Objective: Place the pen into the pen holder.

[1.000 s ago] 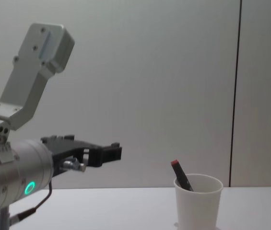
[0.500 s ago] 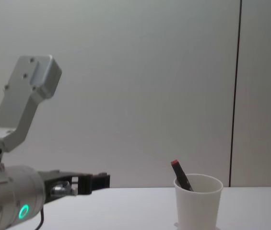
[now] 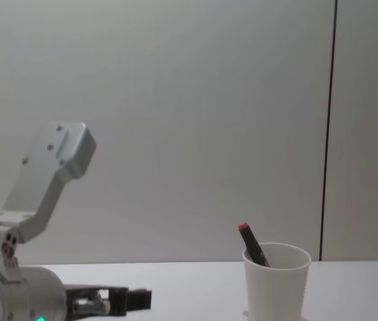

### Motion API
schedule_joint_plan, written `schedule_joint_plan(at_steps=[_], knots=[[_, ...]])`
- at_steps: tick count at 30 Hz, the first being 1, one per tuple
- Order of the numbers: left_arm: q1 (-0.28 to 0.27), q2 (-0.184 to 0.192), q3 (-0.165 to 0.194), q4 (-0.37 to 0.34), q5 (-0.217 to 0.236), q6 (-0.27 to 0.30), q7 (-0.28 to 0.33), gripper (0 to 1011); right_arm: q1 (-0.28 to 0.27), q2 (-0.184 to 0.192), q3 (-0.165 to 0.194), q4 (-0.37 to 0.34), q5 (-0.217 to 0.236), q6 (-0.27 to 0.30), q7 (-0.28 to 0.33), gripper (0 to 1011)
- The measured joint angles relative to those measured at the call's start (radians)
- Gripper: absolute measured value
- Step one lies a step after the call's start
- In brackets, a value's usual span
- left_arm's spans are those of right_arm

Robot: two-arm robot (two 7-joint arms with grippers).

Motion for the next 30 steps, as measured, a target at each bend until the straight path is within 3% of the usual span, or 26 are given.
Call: schedule_joint_plan(at_steps=[13,30], knots=[[-0.028,-0.027,0.006,0.067,0.033,0.08,-0.038,1003,0.0,0.0,0.0,0.0,0.0,0.0,0.0,1002],[-0.066,-0.068,0.012,0.154,0.072,0.101,-0.066,1003,0.0,0.0,0.0,0.0,0.0,0.0,0.0,1001]])
